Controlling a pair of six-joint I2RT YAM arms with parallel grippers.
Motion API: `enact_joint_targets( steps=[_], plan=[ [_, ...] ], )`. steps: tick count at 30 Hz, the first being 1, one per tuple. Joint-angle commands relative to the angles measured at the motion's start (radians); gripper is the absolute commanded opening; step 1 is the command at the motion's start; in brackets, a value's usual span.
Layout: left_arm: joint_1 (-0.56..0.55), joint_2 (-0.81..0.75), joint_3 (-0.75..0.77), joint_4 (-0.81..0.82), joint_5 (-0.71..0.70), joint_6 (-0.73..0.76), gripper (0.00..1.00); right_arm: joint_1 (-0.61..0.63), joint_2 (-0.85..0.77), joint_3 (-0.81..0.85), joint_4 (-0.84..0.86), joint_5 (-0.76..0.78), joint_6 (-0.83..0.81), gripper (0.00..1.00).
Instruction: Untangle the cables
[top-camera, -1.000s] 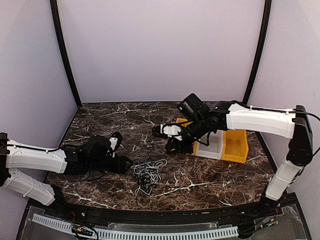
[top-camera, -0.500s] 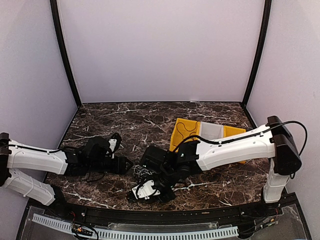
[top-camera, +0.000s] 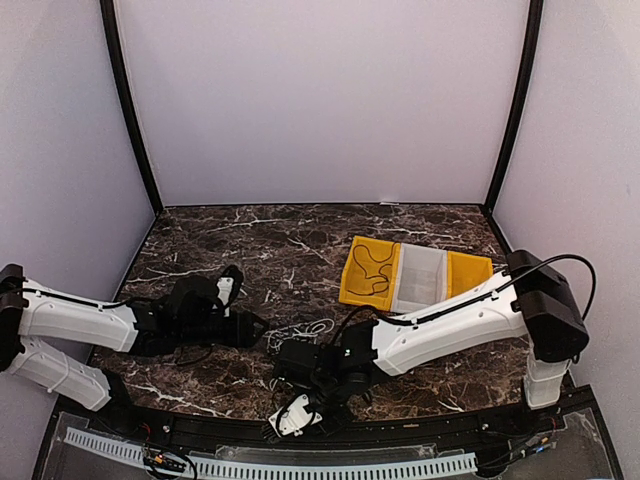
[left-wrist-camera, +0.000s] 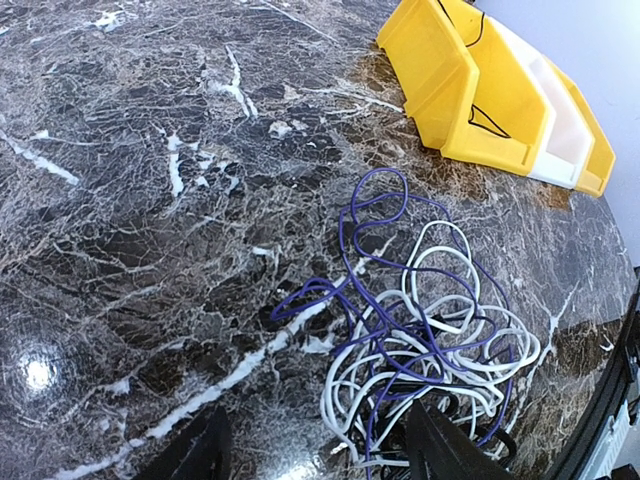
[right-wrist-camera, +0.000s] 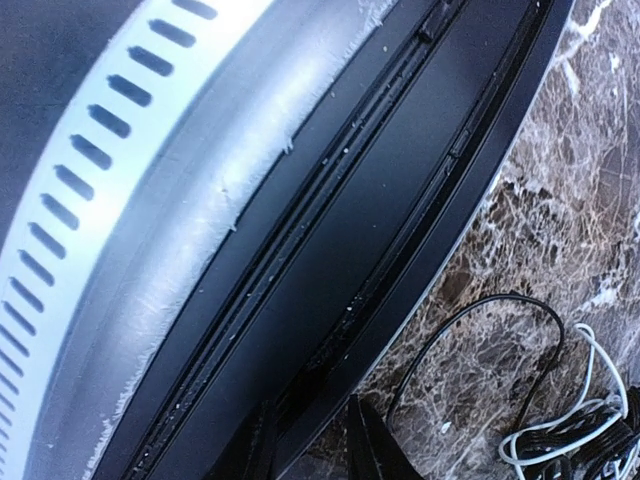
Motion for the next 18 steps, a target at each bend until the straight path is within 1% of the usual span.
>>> enact_joint_targets(
  steps=[1, 6, 13, 18],
  plan=[
    [0.006, -0.020, -0.031, 0.028, -0.005, -0.004, 0.63, 0.002, 0.041, 0.011, 0.038, 0.060, 0.032, 0.27],
    [0.006, -0.027, -0.049, 0.039, -0.005, -0.007, 0.63, 0.002, 0.047, 0.022, 0.026, 0.039, 0.039, 0.24],
    [0.005, -0.024, -0.060, 0.053, -0.008, 0.002, 0.63, 0.002, -0.012, 0.023, 0.014, 0.043, 0.050, 0.23],
    [0.005, -0.008, -0.055, 0.065, 0.008, 0.002, 0.63, -0.015, -0.006, 0.041, 0.017, -0.001, 0.075, 0.22]
  ],
)
